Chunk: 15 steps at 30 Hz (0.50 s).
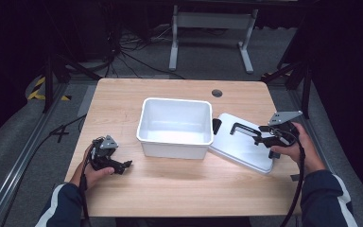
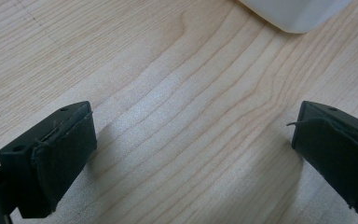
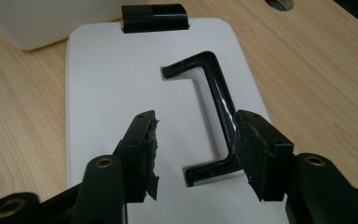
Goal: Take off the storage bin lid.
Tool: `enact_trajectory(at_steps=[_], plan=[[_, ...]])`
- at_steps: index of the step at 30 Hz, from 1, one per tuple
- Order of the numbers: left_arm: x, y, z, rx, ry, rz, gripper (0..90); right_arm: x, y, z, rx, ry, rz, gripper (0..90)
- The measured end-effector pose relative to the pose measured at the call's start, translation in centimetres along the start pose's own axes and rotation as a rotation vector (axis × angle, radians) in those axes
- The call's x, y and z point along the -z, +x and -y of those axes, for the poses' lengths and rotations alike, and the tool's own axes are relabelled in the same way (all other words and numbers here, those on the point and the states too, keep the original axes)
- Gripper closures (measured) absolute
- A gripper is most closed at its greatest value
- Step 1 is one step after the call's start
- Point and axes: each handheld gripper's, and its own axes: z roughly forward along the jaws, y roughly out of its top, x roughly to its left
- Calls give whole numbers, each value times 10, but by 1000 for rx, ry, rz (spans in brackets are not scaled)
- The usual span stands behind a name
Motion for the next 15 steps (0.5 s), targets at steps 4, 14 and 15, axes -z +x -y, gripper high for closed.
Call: enact_trajectory(at_steps=[4,14,15], plan=[[0,0,0,0,0,0,2,5,4,2,-6,-11,30,435],[-1,1,-2,-18,3,1,2,20,17,11,-36,-65,86,354],[-1,1,-2,-18,3,0,2,21,20,13,-31,-66,90,349]])
